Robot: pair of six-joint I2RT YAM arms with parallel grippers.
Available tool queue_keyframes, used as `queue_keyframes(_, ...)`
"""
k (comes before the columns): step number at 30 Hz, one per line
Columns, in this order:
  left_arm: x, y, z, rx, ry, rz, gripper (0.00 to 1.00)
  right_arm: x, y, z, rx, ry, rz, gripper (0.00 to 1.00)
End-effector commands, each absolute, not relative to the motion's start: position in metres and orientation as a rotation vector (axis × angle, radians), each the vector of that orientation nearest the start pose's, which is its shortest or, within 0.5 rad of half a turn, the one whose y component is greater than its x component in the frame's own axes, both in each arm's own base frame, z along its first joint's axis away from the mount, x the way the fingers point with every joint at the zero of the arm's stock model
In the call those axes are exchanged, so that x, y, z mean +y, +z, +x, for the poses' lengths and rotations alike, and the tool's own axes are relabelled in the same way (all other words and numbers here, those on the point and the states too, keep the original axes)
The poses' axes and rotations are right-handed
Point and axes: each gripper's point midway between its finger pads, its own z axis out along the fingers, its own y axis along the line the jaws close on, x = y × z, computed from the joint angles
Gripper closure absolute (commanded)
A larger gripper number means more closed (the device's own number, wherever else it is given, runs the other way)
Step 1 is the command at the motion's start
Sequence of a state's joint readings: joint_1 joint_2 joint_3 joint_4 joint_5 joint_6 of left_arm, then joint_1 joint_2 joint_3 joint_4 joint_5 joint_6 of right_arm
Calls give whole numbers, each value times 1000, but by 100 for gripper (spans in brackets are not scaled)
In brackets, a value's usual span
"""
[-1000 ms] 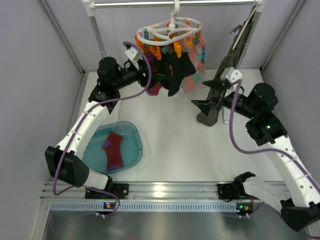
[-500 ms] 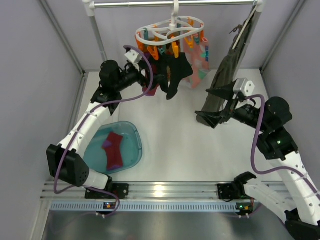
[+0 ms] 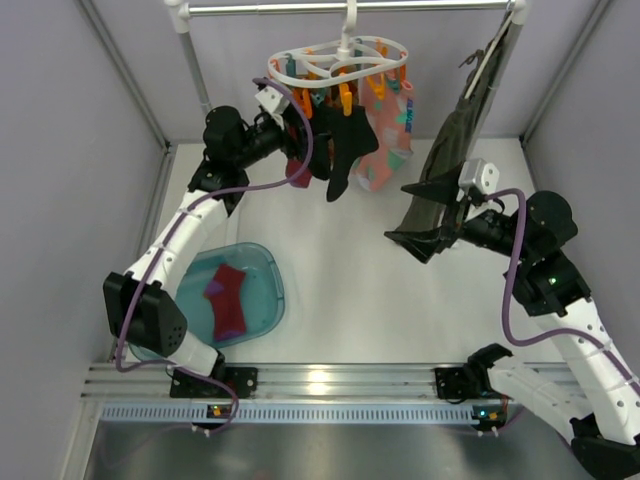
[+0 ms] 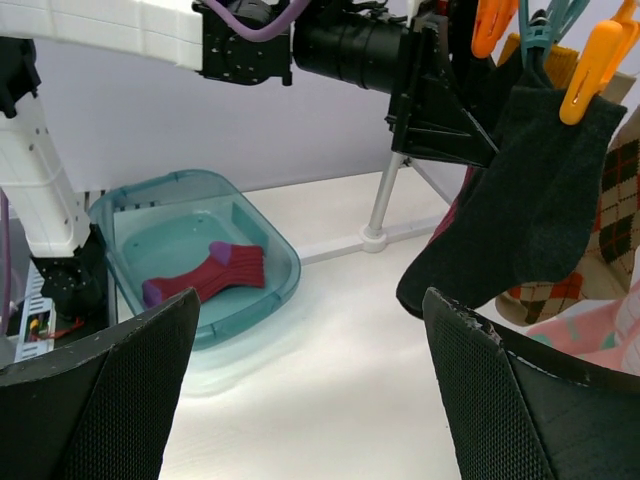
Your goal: Remove the socks clipped to the hanger
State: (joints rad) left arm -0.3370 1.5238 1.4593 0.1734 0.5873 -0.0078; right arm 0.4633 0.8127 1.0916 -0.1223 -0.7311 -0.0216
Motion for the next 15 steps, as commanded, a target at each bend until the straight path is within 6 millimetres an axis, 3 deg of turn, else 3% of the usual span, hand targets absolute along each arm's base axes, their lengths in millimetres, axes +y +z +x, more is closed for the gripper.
queue_keyframes(1, -253, 440, 417, 1195, -680, 764, 20, 231, 435, 172, 1096, 910, -984, 11)
queue_keyframes(3, -254, 439, 415, 1196, -695, 768, 35, 232, 434, 171, 1089, 917, -994, 11)
queue_keyframes(4, -254, 441, 411, 1189, -699, 765, 57, 232, 434, 170, 1086, 918, -994, 11)
queue_keyframes(6, -253, 429, 408, 1227, -724, 736, 70, 232, 434, 170, 1083, 922, -990, 12)
queue_keyframes(7, -248, 435, 401, 1216, -712, 714, 77, 233, 434, 171, 1079, 922, -989, 12)
queue_keyframes(9, -241, 436, 401, 1231, -647, 622, 84, 234, 435, 170, 1095, 949, -972, 12)
queue_keyframes(10, -240, 435, 392, 1234, -633, 600, 88, 234, 436, 170, 1099, 954, -966, 12)
queue_keyframes(11, -249, 433, 382, 1234, -641, 600, 98, 233, 440, 170, 1097, 948, -952, 12)
queue_keyframes(13, -244, 436, 376, 1254, -614, 502, 100, 231, 446, 170, 1099, 943, -920, 13)
queue_keyframes(15, -257, 438, 361, 1253, -634, 482, 100, 225, 457, 172, 1112, 936, -853, 13)
